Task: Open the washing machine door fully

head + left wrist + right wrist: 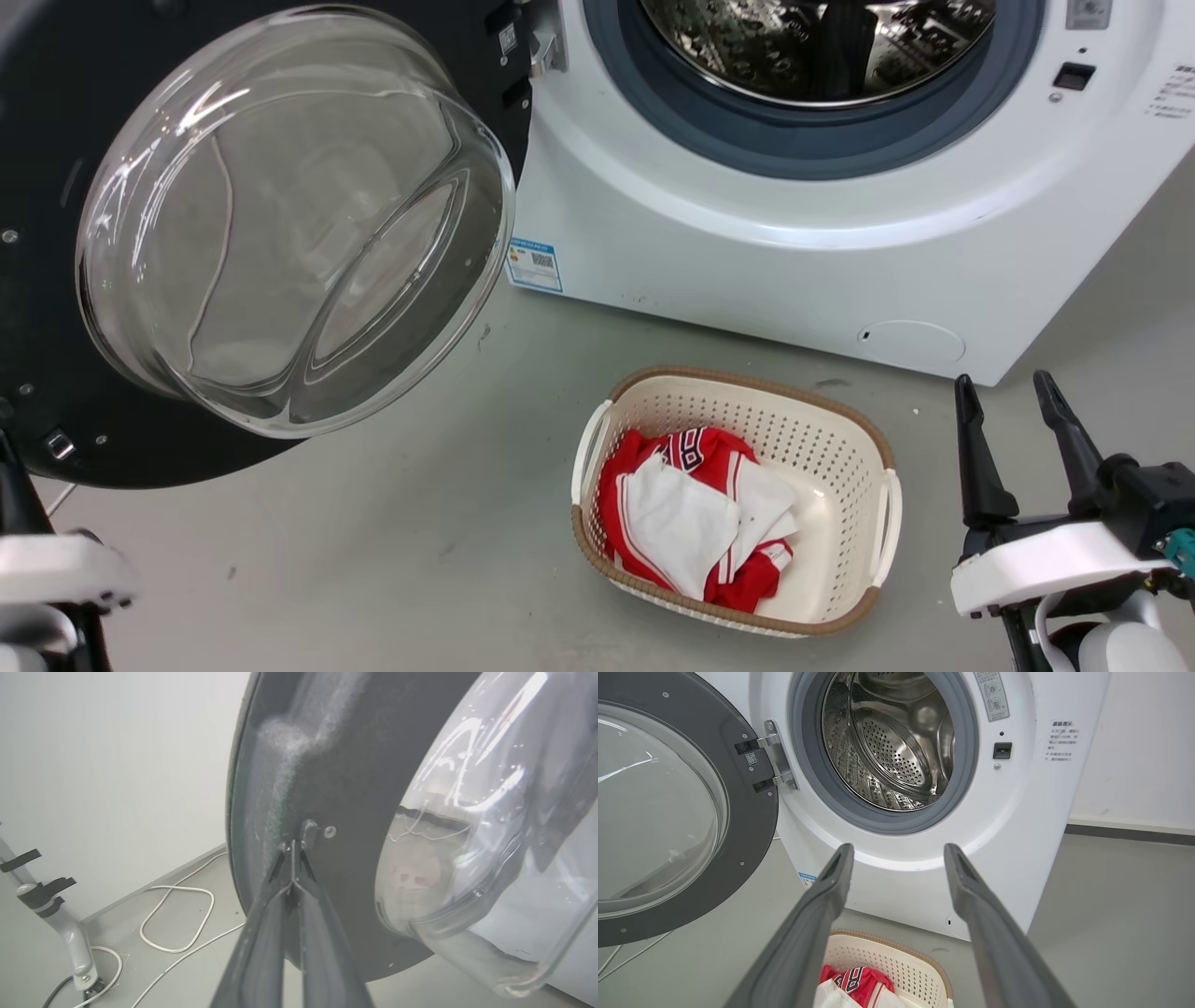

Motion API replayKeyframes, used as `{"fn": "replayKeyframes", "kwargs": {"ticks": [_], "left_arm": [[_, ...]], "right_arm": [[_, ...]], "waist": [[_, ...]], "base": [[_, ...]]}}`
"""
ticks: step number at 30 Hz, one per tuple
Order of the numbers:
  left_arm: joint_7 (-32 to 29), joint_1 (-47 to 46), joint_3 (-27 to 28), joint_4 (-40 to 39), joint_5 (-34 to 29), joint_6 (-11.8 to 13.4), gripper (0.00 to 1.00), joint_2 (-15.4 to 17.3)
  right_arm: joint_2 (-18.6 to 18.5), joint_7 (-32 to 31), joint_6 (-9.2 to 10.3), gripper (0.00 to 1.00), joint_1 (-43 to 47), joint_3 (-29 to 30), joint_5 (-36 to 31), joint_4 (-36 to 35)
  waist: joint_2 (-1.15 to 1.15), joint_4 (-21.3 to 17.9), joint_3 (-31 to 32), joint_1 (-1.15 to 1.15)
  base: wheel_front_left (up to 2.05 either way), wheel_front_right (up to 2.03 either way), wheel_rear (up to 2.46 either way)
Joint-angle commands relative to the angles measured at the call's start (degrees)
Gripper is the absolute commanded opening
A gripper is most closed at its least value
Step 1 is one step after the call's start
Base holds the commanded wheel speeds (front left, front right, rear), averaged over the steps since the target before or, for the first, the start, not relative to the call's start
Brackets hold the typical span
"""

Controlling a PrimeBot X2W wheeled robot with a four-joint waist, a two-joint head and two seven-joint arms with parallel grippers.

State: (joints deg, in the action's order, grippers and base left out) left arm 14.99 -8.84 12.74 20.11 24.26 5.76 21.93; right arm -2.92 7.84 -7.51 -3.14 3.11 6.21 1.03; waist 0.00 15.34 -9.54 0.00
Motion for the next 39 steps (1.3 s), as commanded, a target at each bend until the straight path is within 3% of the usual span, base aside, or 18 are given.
{"fn": "replayKeyframes", "kwargs": {"ticks": [1,11,13,14,15,16,25,39], "left_arm": [[0.3,1.8,0.3,-1.7,-1.0,0.3,0.0,-1.0],[0.2,11.2,-3.5,-13.3,-9.0,-0.4,0.0,-9.9],[0.2,11.9,-5.0,-14.3,-10.3,-1.0,0.27,-11.9],[0.2,12.2,-5.9,-14.4,-10.8,-1.4,0.47,-12.7],[0.2,12.2,-6.4,-14.7,-11.2,-1.9,0.84,-13.1],[0.2,12.1,-7.0,-14.8,-11.7,-2.3,1.0,-13.6],[0.2,8.4,-9.9,-15.9,-15.0,-5.4,1.0,-15.3],[0.2,4.6,-11.7,-17.5,-18.3,-6.3,1.0,-16.4]], "right_arm": [[0.1,0.4,0.04,1.0,0.7,-0.1,0.4,0.4],[0.1,1.5,0.04,1.0,1.7,-0.9,0.7,1.7],[0.1,1.6,0.04,1.0,1.8,-1.1,0.4,1.8],[0.1,1.6,0.04,1.0,1.8,-1.2,0.2,1.8],[0.1,1.6,0.04,1.0,1.9,-1.3,0.1,1.7],[0.1,1.6,0.04,1.0,1.9,-1.3,-0.1,1.6],[0.1,1.1,0.04,1.0,2.0,-1.3,-1.2,0.3],[0.1,-0.1,0.04,1.0,2.9,-0.2,-3.3,-2.4]], "waist": [[0.0,-0.5,1.0,0.0],[0.0,-3.6,4.4,0.0],[0.0,-4.5,5.0,0.0],[0.0,-5.0,5.2,0.0],[0.0,-5.5,5.4,0.0],[0.0,-6.0,5.6,0.0],[0.0,-10.6,6.3,0.0],[0.0,-16.0,6.6,0.0]], "base": [[0.0,0.0,0.0],[0.0,0.0,0.0],[0.0,0.0,0.0],[0.0,0.0,0.0],[0.0,0.0,0.0],[0.0,0.0,0.0],[0.0,0.0,0.0],[0.0,0.0,0.0]]}}
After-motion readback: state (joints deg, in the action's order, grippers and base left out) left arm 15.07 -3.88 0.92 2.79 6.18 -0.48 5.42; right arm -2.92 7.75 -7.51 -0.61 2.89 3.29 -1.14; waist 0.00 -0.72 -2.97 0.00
